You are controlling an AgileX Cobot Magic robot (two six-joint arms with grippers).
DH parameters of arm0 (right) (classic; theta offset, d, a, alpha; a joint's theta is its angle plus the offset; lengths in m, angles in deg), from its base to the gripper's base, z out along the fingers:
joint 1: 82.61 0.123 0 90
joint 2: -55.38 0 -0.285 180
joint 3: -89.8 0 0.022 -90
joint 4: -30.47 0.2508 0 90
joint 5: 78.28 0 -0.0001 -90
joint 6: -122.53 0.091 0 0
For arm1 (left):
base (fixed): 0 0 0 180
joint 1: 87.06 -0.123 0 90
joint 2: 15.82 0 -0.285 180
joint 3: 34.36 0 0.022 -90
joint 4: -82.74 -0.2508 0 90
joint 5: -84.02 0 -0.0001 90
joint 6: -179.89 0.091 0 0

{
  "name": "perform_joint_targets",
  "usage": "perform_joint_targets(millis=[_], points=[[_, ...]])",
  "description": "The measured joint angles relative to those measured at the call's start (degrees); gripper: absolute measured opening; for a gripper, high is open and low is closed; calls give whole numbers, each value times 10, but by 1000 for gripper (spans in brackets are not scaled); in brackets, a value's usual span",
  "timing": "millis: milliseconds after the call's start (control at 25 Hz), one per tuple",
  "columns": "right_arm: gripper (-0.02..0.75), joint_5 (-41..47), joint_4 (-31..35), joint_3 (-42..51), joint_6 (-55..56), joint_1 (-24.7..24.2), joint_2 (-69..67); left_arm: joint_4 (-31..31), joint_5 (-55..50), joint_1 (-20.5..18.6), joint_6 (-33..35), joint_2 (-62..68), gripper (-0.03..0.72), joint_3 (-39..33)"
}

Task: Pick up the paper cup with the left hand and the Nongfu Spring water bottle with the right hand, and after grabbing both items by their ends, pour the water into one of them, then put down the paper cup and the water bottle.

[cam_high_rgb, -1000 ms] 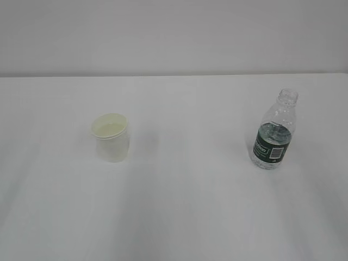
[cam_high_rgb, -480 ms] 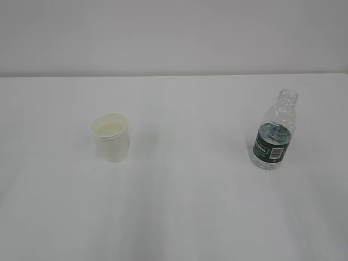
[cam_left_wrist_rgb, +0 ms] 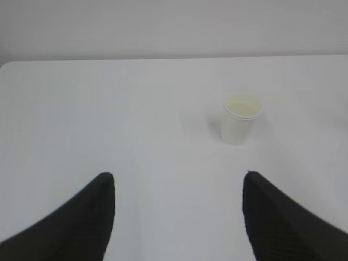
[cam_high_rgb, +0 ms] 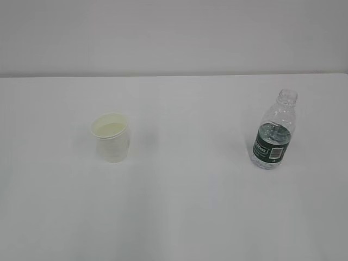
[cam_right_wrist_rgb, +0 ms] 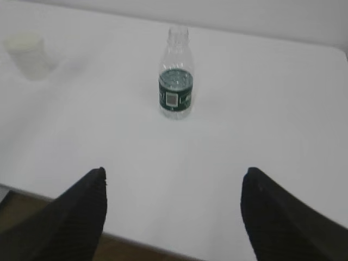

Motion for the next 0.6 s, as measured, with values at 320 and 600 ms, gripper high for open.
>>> perform_joint_targets(millis=[320,600], points=[[574,63,-21,0,14,0,1,19,-88,0,0,-24,524,1],[574,65,-42,12,16,0,1,22,-115,0,0,-24,509,-13]])
